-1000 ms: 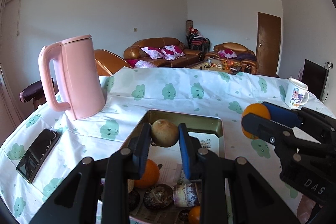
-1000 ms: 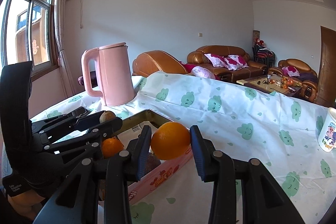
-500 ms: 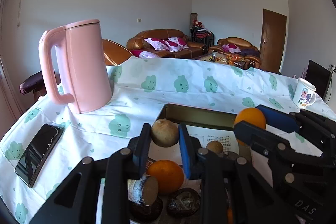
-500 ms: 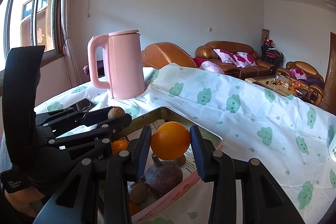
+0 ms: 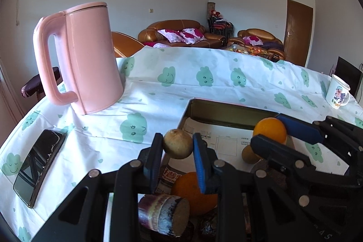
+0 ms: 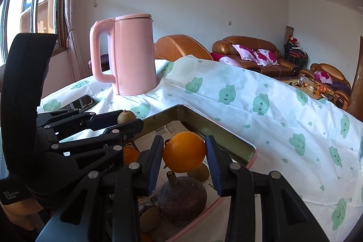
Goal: Organize fruits
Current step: 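Carry the brown fruit and mandarin over the pink tin with both tools, then open both tools to release the fruit and mandarin into the tin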
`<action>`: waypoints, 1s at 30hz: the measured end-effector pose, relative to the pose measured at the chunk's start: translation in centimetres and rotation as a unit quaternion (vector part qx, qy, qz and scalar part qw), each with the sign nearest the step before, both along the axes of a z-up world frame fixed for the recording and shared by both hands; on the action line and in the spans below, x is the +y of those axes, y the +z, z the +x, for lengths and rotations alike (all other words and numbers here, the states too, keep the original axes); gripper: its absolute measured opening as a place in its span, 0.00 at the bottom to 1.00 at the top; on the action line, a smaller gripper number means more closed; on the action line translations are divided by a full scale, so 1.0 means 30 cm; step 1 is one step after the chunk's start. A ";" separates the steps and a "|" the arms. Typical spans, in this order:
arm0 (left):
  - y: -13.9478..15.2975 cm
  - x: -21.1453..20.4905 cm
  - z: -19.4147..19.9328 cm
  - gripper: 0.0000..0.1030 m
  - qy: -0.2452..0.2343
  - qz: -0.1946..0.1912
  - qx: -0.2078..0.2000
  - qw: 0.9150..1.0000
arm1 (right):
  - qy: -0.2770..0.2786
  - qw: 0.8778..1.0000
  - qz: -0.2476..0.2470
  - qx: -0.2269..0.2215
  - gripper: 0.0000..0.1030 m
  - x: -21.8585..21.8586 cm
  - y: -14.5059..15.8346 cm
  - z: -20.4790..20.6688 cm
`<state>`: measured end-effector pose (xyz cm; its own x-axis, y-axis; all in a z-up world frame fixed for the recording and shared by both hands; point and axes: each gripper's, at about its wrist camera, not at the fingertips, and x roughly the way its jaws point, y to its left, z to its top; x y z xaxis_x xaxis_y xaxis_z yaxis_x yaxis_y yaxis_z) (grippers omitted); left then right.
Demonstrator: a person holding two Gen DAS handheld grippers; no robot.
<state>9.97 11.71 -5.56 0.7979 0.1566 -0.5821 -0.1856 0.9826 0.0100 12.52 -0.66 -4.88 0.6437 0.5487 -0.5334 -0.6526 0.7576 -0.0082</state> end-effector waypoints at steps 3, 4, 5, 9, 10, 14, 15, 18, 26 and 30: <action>-0.007 -0.009 0.016 0.27 -0.003 0.008 0.011 1.000 | 0.002 1.000 -0.015 0.017 0.39 0.013 -0.027 0.024; -0.011 -0.010 0.023 0.27 -0.003 0.011 0.017 1.000 | 0.002 1.000 -0.014 0.021 0.39 0.012 -0.028 0.030; -0.013 -0.012 0.028 0.27 -0.004 0.015 0.019 1.000 | 0.001 1.000 -0.014 0.020 0.39 0.011 -0.027 0.031; -0.016 -0.022 0.045 0.28 -0.007 0.031 0.031 0.999 | 0.002 0.999 -0.021 0.028 0.39 0.012 -0.036 0.042; -0.016 -0.024 0.046 0.27 -0.007 0.033 0.032 0.999 | 0.001 0.999 -0.021 0.030 0.39 0.012 -0.037 0.042; -0.015 -0.028 0.043 0.28 -0.008 0.039 0.031 0.999 | -0.001 0.999 -0.019 0.043 0.43 0.004 -0.043 0.048; -0.017 -0.027 0.041 0.29 -0.007 0.040 0.031 0.999 | -0.006 0.999 -0.019 0.046 0.47 -0.001 -0.044 0.049; -0.012 -0.021 0.033 0.35 -0.012 0.026 0.027 0.999 | -0.012 0.999 -0.008 0.047 0.53 -0.023 -0.040 0.045; 0.008 -0.014 -0.001 0.74 0.001 0.020 0.011 1.000 | -0.026 0.999 0.013 0.036 0.63 -0.074 -0.020 0.014; 0.026 -0.010 -0.032 0.88 0.003 0.012 0.001 1.000 | -0.034 0.999 0.019 0.026 0.67 -0.099 0.000 -0.009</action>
<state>9.01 11.41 -4.78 0.7964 0.1748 -0.5790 -0.1910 0.9810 0.0336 12.24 -3.64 -4.87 0.6525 0.5250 -0.5464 -0.5981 0.7996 0.0541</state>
